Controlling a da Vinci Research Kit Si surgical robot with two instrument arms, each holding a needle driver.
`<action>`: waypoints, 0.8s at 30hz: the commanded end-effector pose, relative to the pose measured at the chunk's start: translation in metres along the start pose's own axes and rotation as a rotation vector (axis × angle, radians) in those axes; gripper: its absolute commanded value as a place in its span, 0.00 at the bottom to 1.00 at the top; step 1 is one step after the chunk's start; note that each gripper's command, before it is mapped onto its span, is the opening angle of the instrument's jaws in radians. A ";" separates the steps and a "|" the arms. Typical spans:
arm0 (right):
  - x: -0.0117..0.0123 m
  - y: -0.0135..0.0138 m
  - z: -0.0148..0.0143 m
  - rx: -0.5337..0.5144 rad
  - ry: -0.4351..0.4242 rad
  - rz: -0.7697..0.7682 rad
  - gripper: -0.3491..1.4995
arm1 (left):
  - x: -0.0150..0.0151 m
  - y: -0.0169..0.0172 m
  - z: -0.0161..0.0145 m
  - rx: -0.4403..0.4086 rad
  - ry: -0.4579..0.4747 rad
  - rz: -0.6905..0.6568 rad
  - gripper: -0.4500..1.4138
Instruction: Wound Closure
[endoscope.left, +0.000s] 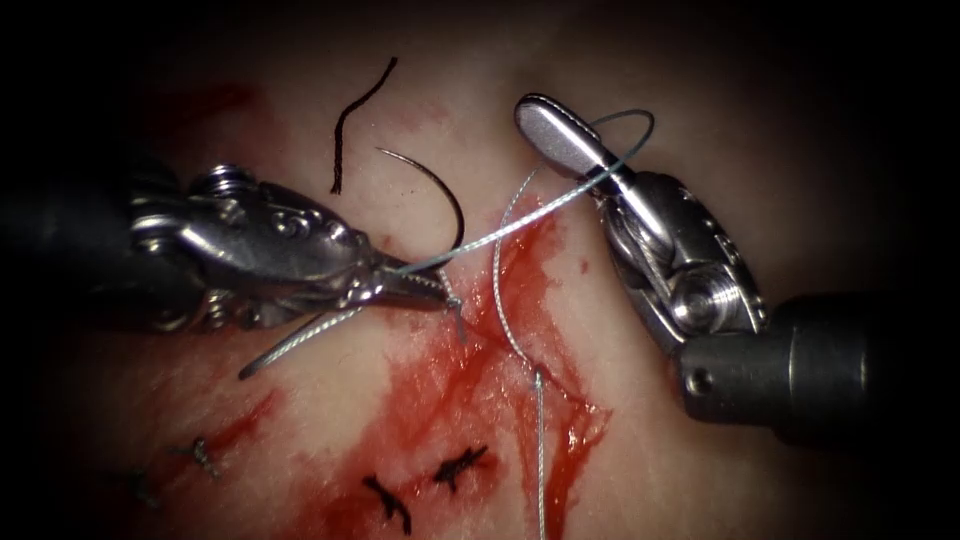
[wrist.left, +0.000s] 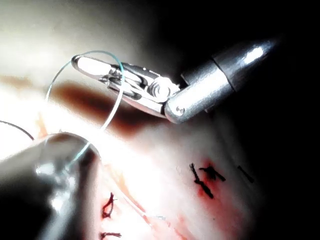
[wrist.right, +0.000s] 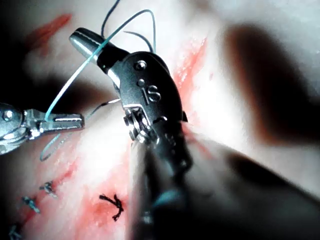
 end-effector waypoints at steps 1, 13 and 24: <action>-0.0002 -0.0004 0.0010 0.029 0.002 0.025 0.00 | -0.0004 0.0001 0.0014 -0.001 -0.027 0.006 0.00; -0.0026 -0.0033 0.0005 0.413 -0.233 0.269 0.00 | -0.0013 -0.0036 0.0073 0.256 -0.177 0.014 0.00; -0.0077 -0.0058 -0.0029 0.368 -0.637 0.348 0.00 | 0.0013 -0.0069 0.0060 0.503 -0.159 0.163 0.00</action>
